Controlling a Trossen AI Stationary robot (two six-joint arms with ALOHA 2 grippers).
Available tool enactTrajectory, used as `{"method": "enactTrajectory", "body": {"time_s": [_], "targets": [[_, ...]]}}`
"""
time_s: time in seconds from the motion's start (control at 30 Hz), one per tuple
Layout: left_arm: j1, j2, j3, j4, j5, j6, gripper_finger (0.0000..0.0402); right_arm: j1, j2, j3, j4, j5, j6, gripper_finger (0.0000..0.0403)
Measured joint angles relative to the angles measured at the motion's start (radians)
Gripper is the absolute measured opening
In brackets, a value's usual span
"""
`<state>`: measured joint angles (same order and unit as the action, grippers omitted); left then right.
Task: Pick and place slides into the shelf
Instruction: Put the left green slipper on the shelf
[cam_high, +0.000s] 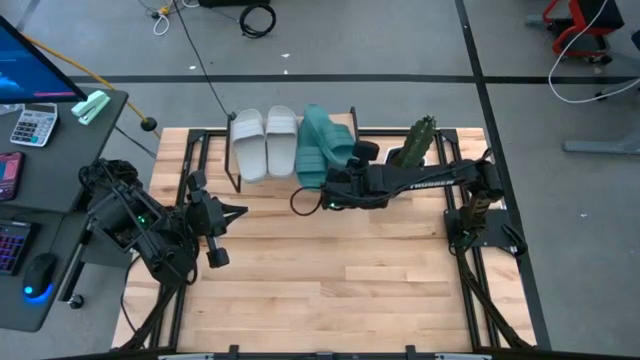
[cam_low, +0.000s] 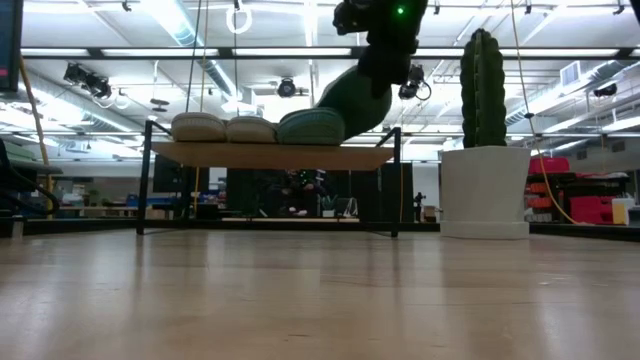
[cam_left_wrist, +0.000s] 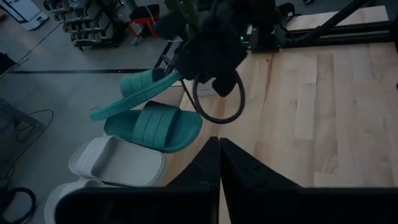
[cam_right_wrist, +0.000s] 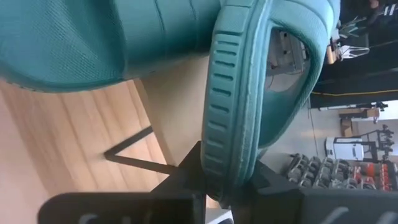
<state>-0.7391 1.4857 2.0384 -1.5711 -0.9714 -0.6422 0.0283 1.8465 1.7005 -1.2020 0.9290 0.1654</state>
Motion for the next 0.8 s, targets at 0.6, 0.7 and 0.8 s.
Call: {"method": "enactTrajectory", "body": {"time_s": [0.6,0.7,0.8], "targets": [[0.000,0.000,0.000,0.000,0.000,0.000,0.0004,0.034,-0.002,0.235,-0.352,0.000,0.084,0.0039],[0.000,0.000,0.000,0.000,0.000,0.000,0.0010,0.052,-0.005,0.255,-0.373,-0.075,0.137,0.0039],[0.000,0.000,0.000,0.000,0.000,0.000,0.0019,0.075,-0.008,0.250,-0.367,-0.150,0.198,0.0039]]}}
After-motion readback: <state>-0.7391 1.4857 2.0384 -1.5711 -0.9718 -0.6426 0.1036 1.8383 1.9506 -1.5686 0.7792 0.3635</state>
